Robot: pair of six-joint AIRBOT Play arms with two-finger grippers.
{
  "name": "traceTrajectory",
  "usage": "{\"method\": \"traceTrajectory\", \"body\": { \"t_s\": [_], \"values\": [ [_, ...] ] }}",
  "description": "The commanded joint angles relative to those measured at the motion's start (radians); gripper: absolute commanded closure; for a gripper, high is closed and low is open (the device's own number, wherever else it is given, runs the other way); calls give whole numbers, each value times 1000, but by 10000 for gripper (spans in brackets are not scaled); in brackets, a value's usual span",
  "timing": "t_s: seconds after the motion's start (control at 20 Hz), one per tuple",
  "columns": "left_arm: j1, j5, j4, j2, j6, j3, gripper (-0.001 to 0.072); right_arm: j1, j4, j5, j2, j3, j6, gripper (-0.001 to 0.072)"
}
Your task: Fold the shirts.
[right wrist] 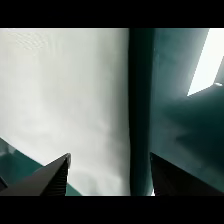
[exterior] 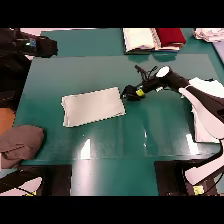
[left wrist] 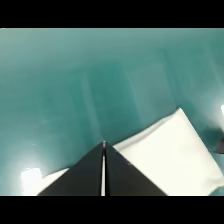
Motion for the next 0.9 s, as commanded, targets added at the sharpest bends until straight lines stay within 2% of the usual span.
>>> {"method": "traceTrajectory", "body": {
  "t_s": [0.0,0.05,0.1,0.2,0.3,0.4,0.5,0.75,0.85],
  "values": [
    [-11,4,-7,-12,7,0,683,47,108,-53,-82,1,-14,141],
    [-11,10,-7,-12,7,0,683,77,117,-55,-108,33,-23,143],
    [-11,13,-8,-12,7,0,683,105,117,-55,-134,76,-24,178],
    [-11,14,-18,-12,6,0,683,158,116,-74,-176,161,-27,403],
    [-11,16,-54,-12,7,0,684,196,115,-97,-204,242,-91,695],
    [-42,21,-49,-12,7,0,685,208,103,-119,-198,306,-135,697],
    [-92,24,-43,-12,8,0,684,180,11,-134,-153,348,-131,697],
    [-173,53,-44,-12,8,0,684,-86,-304,-72,76,330,13,697],
    [-179,61,-43,-12,7,0,683,-235,-382,-58,174,290,33,697]
  ]
}}
